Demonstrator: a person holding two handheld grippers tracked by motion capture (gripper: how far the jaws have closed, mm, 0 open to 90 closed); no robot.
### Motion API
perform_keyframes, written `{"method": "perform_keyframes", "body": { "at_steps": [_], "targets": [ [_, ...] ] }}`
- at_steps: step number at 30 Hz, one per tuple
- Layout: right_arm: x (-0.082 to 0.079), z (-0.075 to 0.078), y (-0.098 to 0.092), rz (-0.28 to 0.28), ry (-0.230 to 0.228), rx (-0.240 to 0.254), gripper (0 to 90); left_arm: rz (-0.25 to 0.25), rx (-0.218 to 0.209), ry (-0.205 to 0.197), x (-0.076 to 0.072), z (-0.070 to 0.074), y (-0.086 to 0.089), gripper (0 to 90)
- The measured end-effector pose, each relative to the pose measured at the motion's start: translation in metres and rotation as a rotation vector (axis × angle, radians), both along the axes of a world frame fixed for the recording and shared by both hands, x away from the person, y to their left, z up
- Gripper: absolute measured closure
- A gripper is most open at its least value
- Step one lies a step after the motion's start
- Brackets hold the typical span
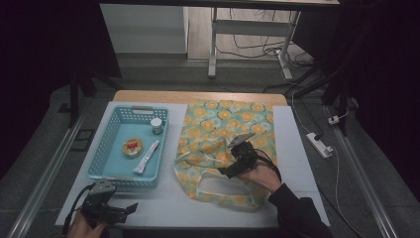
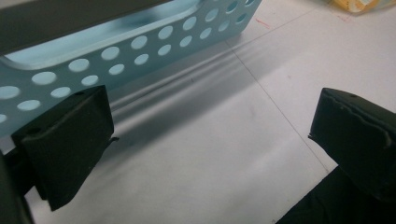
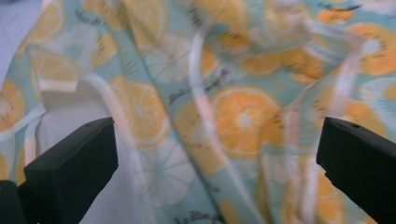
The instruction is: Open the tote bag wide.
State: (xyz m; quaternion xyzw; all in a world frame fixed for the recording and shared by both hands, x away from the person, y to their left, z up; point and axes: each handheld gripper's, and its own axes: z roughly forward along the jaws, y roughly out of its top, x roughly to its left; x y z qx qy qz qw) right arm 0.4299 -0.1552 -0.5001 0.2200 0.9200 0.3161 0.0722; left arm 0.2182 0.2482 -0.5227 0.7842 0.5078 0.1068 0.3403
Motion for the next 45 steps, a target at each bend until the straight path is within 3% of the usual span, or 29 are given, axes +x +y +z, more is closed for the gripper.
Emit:
{"method": "perform_keyframes", "body": {
  "at_steps": [6,7,9,14,15,16,21,26,30,45],
  "targets": [
    [0.003,-0.019,0.003,0.002,-0.001,-0.057,0.8,-0.001,0.002,0.001,0.000,0.000,0.000,0.0],
    [0.004,-0.025,0.002,0.004,-0.004,-0.084,2.8,-0.001,0.002,0.001,0.000,0.000,0.000,0.0],
    [0.004,-0.026,0.001,0.004,-0.007,-0.069,5.7,-0.002,0.005,0.000,0.000,0.000,-0.001,0.0],
    [0.004,-0.019,-0.002,0.021,-0.016,-0.071,34.0,-0.002,0.003,0.003,0.000,0.000,0.000,0.0],
    [0.004,-0.019,-0.002,0.021,-0.016,-0.071,34.0,-0.002,0.003,0.002,0.000,0.000,0.000,0.0],
    [0.003,-0.018,-0.002,0.022,-0.012,-0.069,40.1,-0.001,0.003,0.002,0.000,0.000,0.000,0.0],
    [-0.004,-0.015,0.002,0.073,-0.014,-0.077,67.4,-0.002,0.004,0.008,0.001,0.000,0.000,0.0],
    [-0.004,-0.013,0.003,0.091,0.011,-0.076,89.0,-0.002,0.003,0.007,0.001,-0.001,0.000,0.0],
    [0.001,-0.011,0.003,0.090,0.042,-0.071,89.8,-0.006,-0.003,0.003,0.001,-0.001,0.001,0.0],
    [0.010,0.025,-0.004,0.022,-0.006,0.052,90.0,-0.018,-0.034,0.013,0.002,-0.001,0.003,0.0]
  ]
}}
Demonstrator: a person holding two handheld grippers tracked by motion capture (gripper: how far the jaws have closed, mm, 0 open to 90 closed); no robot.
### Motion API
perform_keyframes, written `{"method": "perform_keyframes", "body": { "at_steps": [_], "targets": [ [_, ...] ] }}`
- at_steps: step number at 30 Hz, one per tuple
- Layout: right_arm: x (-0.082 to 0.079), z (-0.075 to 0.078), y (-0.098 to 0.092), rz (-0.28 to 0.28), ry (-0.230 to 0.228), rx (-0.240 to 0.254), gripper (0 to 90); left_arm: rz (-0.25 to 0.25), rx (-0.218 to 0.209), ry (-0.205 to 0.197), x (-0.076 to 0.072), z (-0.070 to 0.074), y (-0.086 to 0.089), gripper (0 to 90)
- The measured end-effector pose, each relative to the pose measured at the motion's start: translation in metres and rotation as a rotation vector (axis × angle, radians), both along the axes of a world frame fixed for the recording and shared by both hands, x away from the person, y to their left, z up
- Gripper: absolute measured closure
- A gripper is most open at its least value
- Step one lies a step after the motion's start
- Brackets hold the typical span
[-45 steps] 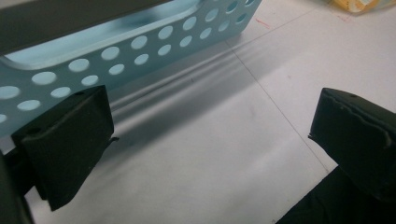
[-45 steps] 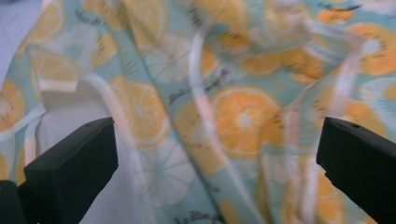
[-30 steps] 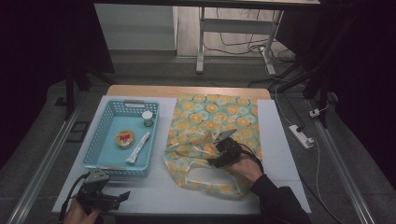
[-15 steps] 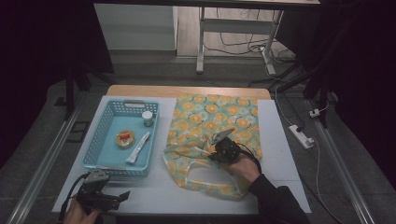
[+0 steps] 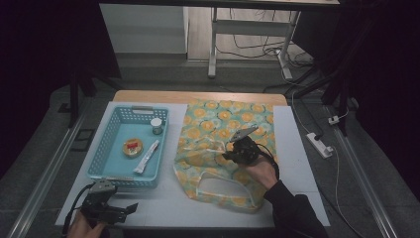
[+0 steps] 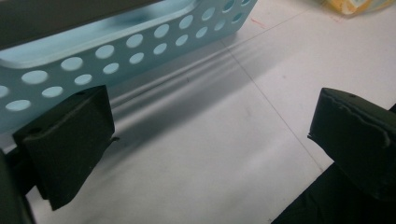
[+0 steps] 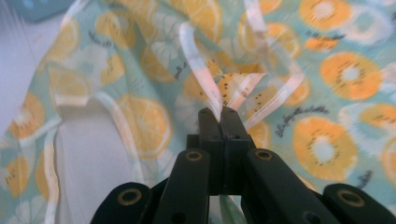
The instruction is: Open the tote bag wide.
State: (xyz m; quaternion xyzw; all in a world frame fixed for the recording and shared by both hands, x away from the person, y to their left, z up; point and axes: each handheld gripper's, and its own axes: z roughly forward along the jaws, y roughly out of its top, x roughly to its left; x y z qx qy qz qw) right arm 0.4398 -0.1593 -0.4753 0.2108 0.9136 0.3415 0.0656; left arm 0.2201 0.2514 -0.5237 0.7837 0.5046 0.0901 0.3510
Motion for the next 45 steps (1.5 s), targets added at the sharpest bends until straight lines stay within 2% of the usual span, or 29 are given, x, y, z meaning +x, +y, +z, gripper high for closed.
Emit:
{"method": "perform_keyframes", "body": {
  "at_steps": [4,7,10,13,23,30,38,45],
  "targets": [
    [0.005,0.008,-0.002,-0.017,0.026,0.033,90.0,-0.007,-0.023,0.000,0.000,0.000,0.002,0.0],
    [0.008,0.014,-0.003,-0.017,0.016,0.045,90.0,-0.014,-0.038,0.000,0.000,0.000,0.003,0.0],
    [0.010,0.021,-0.003,-0.018,0.007,0.058,90.0,-0.006,-0.069,0.003,0.000,0.000,0.007,0.4],
    [0.010,0.027,-0.003,-0.015,-0.011,0.055,90.0,0.000,-0.088,-0.004,-0.001,0.000,0.009,1.2],
    [0.018,0.051,0.001,-0.037,-0.016,0.081,90.0,-0.042,-0.110,-0.034,-0.004,0.001,0.009,1.2],
    [0.022,0.065,0.004,-0.040,-0.026,0.099,90.0,-0.035,-0.091,-0.040,-0.005,0.002,0.007,1.5],
    [0.028,0.075,0.001,-0.047,-0.045,0.131,90.0,-0.027,-0.046,-0.039,-0.005,0.002,0.003,0.8],
    [0.030,0.075,-0.002,-0.051,-0.069,0.162,90.0,-0.007,-0.069,-0.030,-0.004,0.001,0.006,1.0]
  ]
}}
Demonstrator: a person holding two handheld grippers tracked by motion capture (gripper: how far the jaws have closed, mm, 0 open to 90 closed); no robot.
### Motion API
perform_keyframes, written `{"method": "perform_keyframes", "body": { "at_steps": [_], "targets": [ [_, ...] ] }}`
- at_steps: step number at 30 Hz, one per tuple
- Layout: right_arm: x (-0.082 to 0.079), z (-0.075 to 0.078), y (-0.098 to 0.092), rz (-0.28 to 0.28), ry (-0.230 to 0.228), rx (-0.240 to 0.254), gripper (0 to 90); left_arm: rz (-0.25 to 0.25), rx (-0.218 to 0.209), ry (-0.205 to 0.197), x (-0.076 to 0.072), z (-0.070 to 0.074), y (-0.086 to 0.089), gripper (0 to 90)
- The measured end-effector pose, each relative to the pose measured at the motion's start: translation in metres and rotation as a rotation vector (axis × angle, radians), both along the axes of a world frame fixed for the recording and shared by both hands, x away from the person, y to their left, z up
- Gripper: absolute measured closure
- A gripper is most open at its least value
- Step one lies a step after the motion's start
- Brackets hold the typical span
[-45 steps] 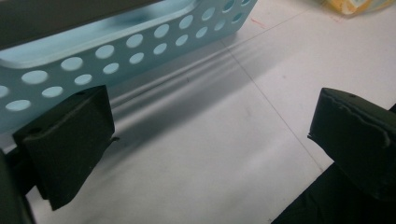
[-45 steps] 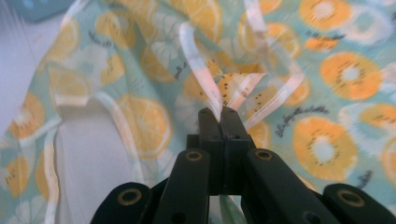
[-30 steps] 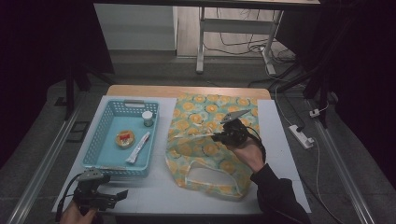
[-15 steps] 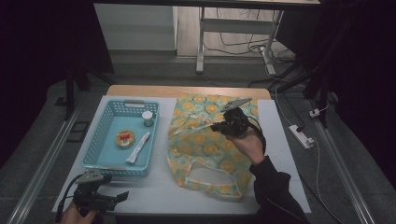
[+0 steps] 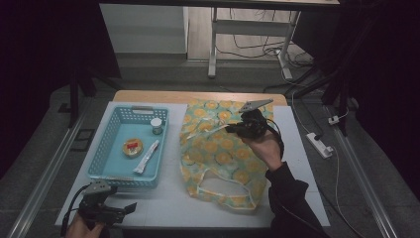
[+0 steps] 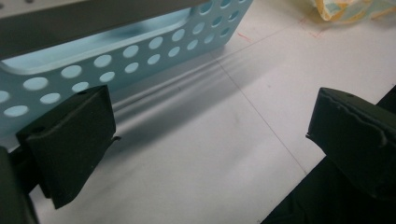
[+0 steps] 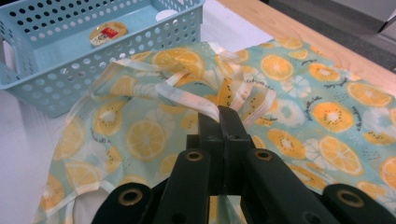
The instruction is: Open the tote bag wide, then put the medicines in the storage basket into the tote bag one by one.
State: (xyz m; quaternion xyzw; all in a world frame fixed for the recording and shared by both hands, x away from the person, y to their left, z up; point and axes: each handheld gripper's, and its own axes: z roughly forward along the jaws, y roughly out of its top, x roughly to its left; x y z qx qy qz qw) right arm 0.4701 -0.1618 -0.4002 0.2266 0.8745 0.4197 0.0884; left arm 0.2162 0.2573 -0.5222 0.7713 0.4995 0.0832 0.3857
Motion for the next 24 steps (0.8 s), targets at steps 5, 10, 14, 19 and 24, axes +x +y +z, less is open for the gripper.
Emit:
{"method": "perform_keyframes", "body": {
  "at_steps": [5,10,14,19,24],
  "targets": [
    [-0.0013,0.0030,0.0001,0.002,-0.015,0.019,90.0,0.004,-0.008,0.004,0.0004,-0.0002,0.0010,1.0],
    [-0.0025,0.0011,0.0001,0.010,-0.017,0.012,90.0,0.011,-0.002,0.008,0.0006,0.0000,0.0004,0.4],
    [-0.0023,-0.0009,0.0005,0.010,-0.015,0.004,90.0,0.006,-0.010,0.004,0.0005,0.0001,0.0015,0.1],
    [-0.0025,-0.0023,0.0007,0.013,-0.011,0.003,90.0,0.007,-0.051,0.010,0.0009,-0.0001,0.0052,0.0],
    [-0.0029,-0.0033,0.0009,0.013,-0.008,0.005,90.0,0.026,-0.076,0.028,0.0020,-0.0014,0.0088,0.0]
  ]
}}
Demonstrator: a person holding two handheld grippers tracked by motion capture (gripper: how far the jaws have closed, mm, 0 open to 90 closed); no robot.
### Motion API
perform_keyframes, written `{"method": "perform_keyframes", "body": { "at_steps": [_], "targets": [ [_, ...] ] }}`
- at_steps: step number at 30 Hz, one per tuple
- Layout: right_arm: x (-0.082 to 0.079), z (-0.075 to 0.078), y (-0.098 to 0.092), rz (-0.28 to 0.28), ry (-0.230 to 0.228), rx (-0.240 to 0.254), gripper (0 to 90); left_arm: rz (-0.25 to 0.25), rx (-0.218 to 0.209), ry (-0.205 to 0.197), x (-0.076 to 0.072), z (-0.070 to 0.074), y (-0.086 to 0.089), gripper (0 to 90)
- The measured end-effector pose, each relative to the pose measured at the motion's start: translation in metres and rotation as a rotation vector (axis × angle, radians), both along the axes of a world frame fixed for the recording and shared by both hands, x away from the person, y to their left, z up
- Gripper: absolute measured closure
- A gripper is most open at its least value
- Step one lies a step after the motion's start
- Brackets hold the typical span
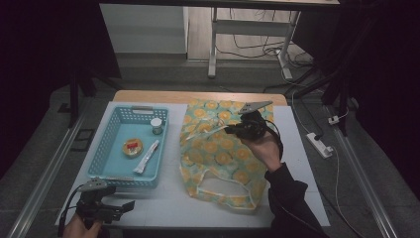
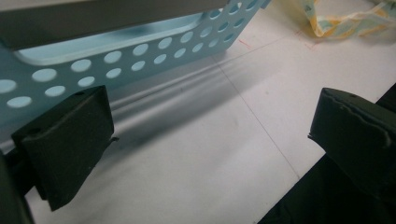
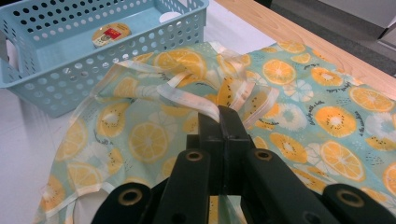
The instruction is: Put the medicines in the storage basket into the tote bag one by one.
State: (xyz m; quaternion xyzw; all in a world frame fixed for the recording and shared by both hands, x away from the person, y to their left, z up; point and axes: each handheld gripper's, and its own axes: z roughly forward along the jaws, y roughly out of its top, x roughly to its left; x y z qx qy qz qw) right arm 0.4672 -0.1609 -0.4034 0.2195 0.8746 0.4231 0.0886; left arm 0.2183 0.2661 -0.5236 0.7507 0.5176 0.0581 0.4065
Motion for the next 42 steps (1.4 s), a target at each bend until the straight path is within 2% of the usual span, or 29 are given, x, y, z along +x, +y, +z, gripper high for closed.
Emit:
{"method": "perform_keyframes", "body": {
  "at_steps": [2,7,10,15,23,35,42],
  "targets": [
    [0.000,0.000,-0.001,0.000,0.003,0.002,90.0,0.004,-0.007,0.006,0.000,0.000,0.001,0.0],
    [0.000,0.001,-0.002,-0.003,0.006,0.006,90.0,-0.022,-0.004,0.011,0.000,0.000,-0.001,1.8],
    [0.001,0.000,-0.002,-0.003,0.006,0.006,90.0,-0.020,0.002,0.005,0.000,0.001,-0.001,1.0],
    [0.001,-0.001,-0.001,0.003,0.008,0.002,90.0,-0.010,-0.013,-0.006,-0.002,0.005,0.001,0.6],
    [-0.001,0.001,-0.001,0.008,0.003,0.008,90.0,-0.028,0.016,-0.035,-0.005,0.018,-0.002,0.2],
    [-0.001,0.002,-0.002,0.014,-0.001,0.014,90.0,0.021,0.042,-0.080,-0.005,0.036,-0.001,0.0],
    [0.000,0.001,-0.002,0.012,-0.002,0.014,90.0,0.025,0.074,-0.070,0.002,0.046,-0.002,1.4]
  ]
}}
